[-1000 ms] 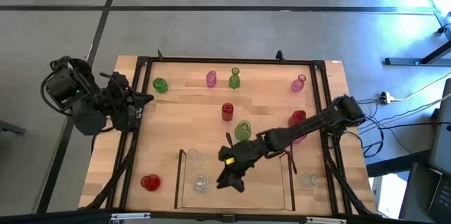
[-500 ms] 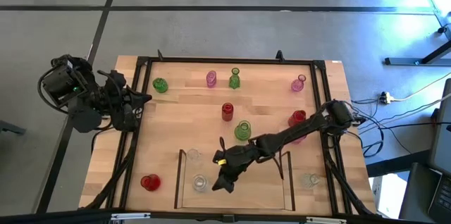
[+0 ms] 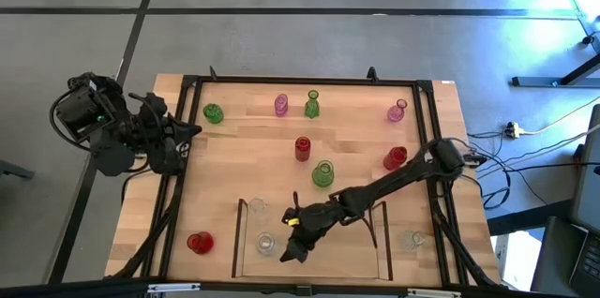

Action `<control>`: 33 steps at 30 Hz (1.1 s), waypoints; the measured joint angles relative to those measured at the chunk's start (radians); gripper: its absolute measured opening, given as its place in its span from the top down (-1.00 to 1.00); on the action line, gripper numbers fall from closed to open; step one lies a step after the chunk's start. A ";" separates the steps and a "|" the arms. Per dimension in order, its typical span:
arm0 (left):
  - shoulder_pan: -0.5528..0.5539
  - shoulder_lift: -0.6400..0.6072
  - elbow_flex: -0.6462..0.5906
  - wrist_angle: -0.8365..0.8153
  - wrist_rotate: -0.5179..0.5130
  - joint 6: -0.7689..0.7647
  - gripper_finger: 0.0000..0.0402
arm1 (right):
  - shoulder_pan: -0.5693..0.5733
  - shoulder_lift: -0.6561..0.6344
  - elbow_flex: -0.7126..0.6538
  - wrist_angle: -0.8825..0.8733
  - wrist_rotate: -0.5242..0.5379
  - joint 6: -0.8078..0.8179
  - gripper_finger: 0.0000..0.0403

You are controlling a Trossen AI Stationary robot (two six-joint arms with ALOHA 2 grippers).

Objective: Sort vases onto shelf
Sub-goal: Put the left transparent vase aligned with the other transparent vases on the shelf

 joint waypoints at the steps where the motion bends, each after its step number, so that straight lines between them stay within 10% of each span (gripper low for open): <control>1: 0.000 0.000 0.000 0.002 -0.010 -0.009 1.00 | 0.000 0.006 0.000 0.007 0.002 0.012 1.00; 33: 0.000 -0.009 0.000 0.006 -0.041 0.015 1.00 | 0.030 0.083 0.000 0.125 0.210 0.274 1.00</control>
